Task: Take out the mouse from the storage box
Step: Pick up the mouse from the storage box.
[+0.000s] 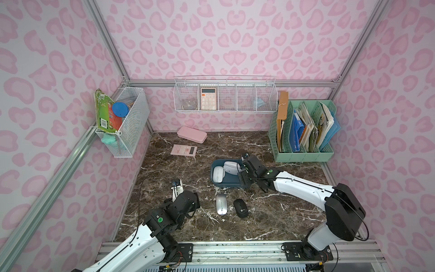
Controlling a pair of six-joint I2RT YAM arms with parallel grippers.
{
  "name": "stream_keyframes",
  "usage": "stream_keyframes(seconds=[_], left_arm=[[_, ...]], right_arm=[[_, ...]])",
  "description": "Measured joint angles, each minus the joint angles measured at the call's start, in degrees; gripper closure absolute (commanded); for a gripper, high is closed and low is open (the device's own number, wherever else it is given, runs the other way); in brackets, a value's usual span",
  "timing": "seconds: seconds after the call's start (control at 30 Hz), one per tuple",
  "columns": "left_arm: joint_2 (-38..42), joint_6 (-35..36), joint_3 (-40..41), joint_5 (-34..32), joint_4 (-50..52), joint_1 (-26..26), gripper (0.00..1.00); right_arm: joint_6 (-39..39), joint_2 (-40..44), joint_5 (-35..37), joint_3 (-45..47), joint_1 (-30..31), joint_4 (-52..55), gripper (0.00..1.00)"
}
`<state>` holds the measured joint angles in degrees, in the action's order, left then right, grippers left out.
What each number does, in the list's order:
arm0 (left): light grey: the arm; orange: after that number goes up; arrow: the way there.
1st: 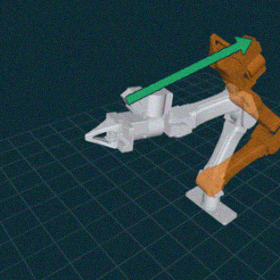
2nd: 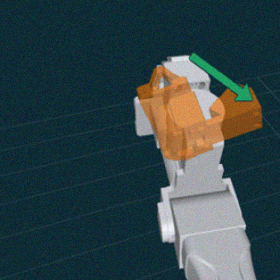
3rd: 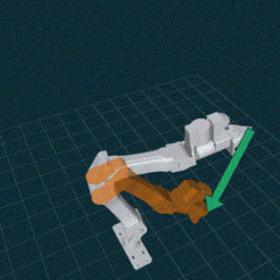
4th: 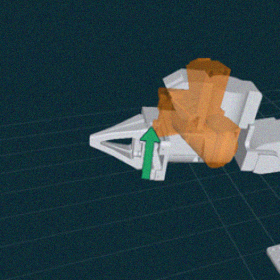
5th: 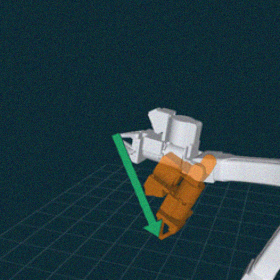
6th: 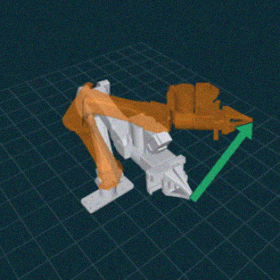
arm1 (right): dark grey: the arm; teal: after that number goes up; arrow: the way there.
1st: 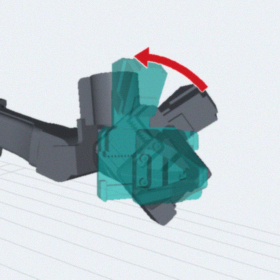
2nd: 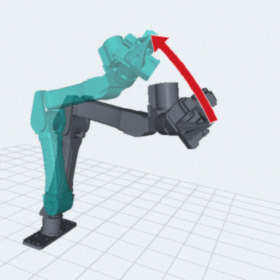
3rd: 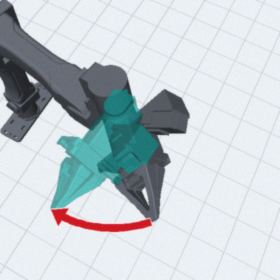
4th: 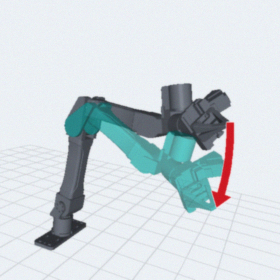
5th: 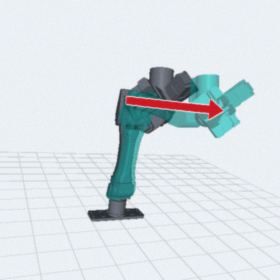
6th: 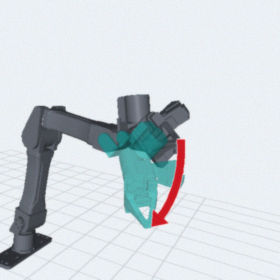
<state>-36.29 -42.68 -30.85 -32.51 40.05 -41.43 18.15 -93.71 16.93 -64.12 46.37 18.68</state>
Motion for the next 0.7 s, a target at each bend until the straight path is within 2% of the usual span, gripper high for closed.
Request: stream_keyframes(seconds=[0.3,0.5,0.57,0.7], left_arm=[[1.07,0.9,0.52,-1.33,-0.35,0.02,0.01],[0.83,0.94,0.52,-1.31,-0.35,0.02,0.01],[0.55,1.03,0.52,-1.33,-0.37,0.02,0.01],[-0.11,1.07,0.44,-1.33,-0.37,0.02,0.01]], right_arm=[[-4.63,-9.31,-7.89,-7.3,-3.98,-0.72,0.09],[-6.84,-14.99,-11.74,-12.7,-4.26,-0.37,0.09],[-7.56,-17.14,-12.22,-14.86,-4.37,-0.02,0.12],[-7.91,-19.91,-13.27,-17.42,-4.33,0.44,0.24]])
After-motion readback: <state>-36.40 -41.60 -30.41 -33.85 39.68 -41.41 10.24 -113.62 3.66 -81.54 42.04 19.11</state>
